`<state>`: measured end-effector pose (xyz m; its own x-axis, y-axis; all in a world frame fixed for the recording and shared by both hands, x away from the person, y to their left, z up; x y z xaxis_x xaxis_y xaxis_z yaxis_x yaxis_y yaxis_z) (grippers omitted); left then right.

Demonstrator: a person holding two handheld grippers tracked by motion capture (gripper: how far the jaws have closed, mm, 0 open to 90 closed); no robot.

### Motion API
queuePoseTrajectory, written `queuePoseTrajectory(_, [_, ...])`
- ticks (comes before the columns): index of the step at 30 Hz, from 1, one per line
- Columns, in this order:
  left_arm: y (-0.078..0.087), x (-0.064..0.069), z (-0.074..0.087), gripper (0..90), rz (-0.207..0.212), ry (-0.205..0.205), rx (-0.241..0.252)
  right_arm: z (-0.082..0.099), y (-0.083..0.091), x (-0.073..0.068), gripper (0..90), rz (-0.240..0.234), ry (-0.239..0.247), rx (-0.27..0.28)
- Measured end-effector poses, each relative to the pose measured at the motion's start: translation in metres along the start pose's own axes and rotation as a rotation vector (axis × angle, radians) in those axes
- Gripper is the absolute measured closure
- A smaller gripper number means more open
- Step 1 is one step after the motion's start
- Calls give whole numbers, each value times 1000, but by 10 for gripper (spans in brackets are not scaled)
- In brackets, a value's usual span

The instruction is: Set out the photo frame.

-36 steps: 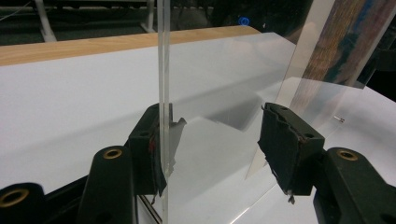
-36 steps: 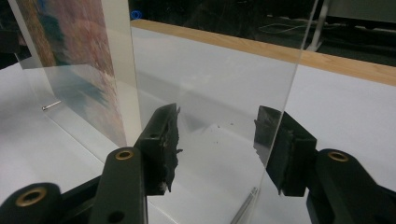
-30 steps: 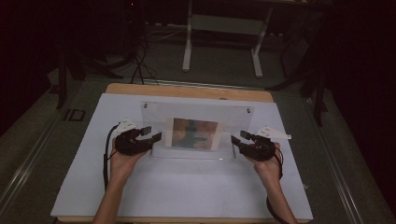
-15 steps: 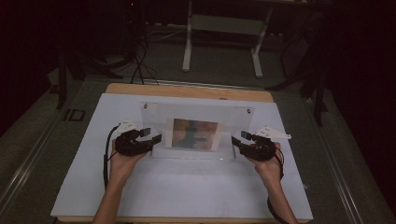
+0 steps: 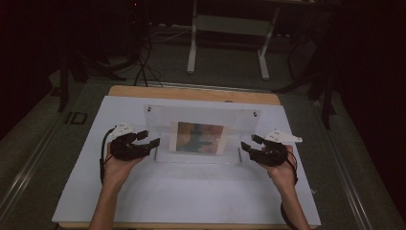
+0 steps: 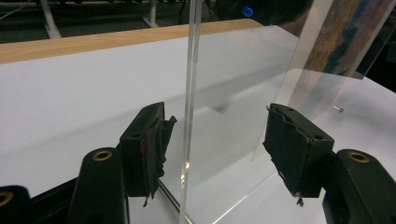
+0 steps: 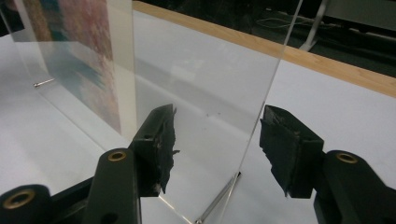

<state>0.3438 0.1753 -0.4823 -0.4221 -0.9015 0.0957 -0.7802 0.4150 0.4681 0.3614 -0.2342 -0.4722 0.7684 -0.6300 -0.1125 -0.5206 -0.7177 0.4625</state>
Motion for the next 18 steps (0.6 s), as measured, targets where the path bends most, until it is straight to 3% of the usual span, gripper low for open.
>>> queuePoseTrajectory(13, [16, -20, 2, 389, -36, 26, -10, 4, 14, 10, 441, -12, 25, -64])
queuePoseTrajectory(15, [18, -24, 3, 388, -69, 18, -23, 5, 16, 11, 441, -11, 34, -76])
queuePoseTrajectory(16, [18, -29, 6, 386, -105, 19, -44, 7, 17, 13, 437, -16, 42, -99])
queuePoseTrajectory(17, [18, -29, 6, 382, -105, 19, -44, 7, 17, 13, 437, -16, 42, -99])
queuePoseTrajectory(18, [17, -34, 9, 382, -130, 27, -58, 10, 18, 16, 429, -30, 56, -137])
Point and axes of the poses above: each handheld gripper's, and its own axes: y roughly backward along the jaws, z roughly out of its underside, x roughly to its right, the point moved 4 cm from there along -y, roughly forward along the jaws, and after that the axes turned 12 degrees about -z, right-handed, at the moved point
